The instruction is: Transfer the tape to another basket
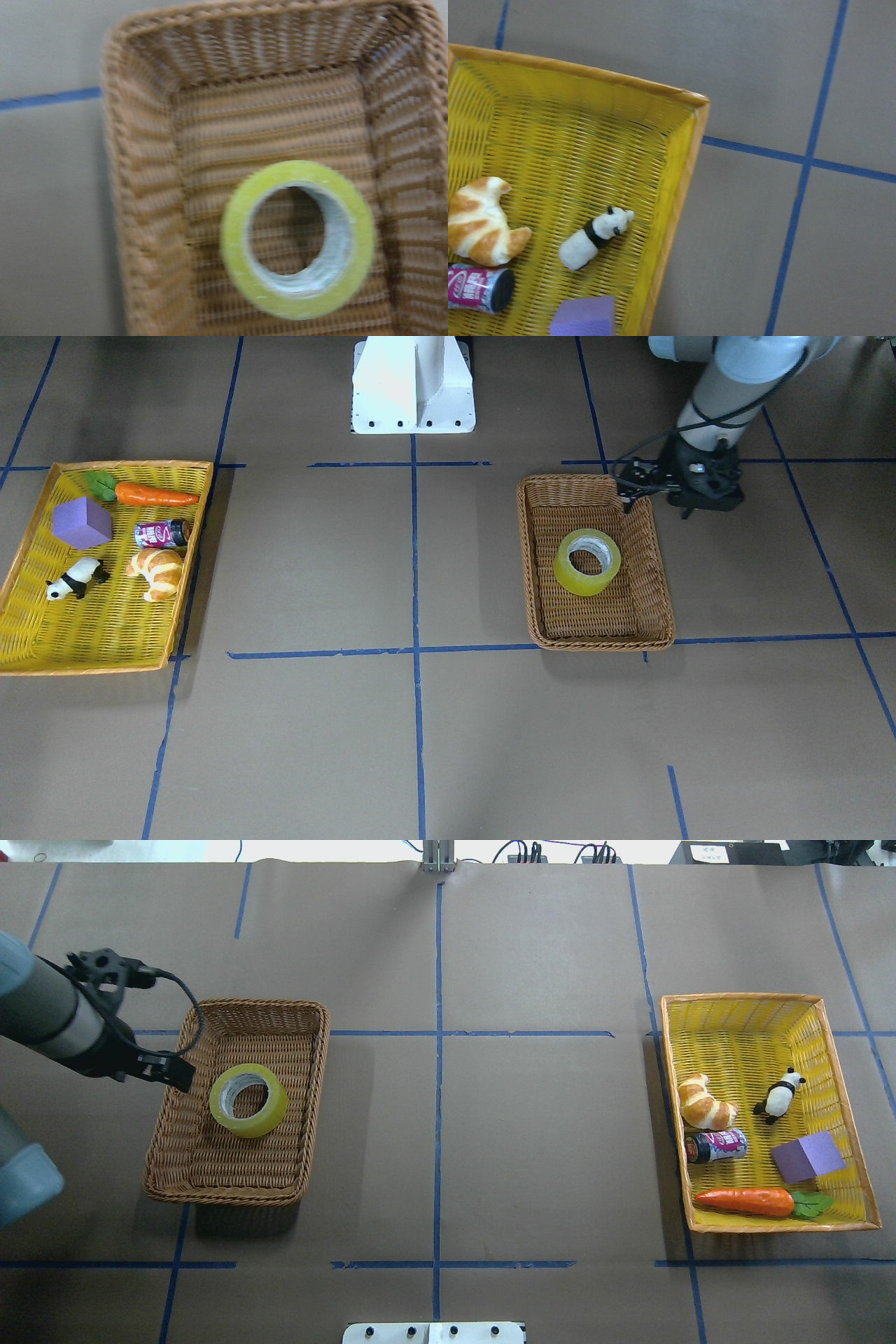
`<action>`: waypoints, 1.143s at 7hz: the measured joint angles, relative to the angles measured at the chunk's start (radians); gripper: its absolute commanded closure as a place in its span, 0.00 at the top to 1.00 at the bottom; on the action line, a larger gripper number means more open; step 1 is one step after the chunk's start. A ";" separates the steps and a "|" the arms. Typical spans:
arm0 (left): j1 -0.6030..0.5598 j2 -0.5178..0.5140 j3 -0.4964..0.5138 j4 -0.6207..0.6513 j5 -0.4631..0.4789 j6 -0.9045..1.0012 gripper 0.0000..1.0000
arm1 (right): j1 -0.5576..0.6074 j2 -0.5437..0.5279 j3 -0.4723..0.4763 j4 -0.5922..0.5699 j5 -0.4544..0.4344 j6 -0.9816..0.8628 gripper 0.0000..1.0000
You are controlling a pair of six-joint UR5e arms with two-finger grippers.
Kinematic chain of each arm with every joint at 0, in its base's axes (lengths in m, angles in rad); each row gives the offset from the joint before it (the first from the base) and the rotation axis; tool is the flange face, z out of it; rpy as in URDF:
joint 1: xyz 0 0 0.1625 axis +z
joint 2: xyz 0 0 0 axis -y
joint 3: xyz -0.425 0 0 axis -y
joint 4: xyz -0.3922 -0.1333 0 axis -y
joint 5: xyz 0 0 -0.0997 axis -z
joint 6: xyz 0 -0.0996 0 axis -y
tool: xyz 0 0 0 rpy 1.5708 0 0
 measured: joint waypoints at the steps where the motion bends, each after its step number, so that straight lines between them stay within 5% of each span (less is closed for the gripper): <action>1: -0.075 0.030 0.014 0.005 -0.058 0.079 1.00 | 0.076 -0.024 -0.067 0.007 0.036 -0.087 1.00; 5: -0.441 0.143 0.249 -0.001 -0.244 0.538 1.00 | 0.157 -0.049 -0.135 0.025 0.049 -0.174 1.00; 8: -0.604 0.161 0.431 -0.013 -0.266 0.789 1.00 | 0.158 -0.070 -0.139 0.037 0.050 -0.156 1.00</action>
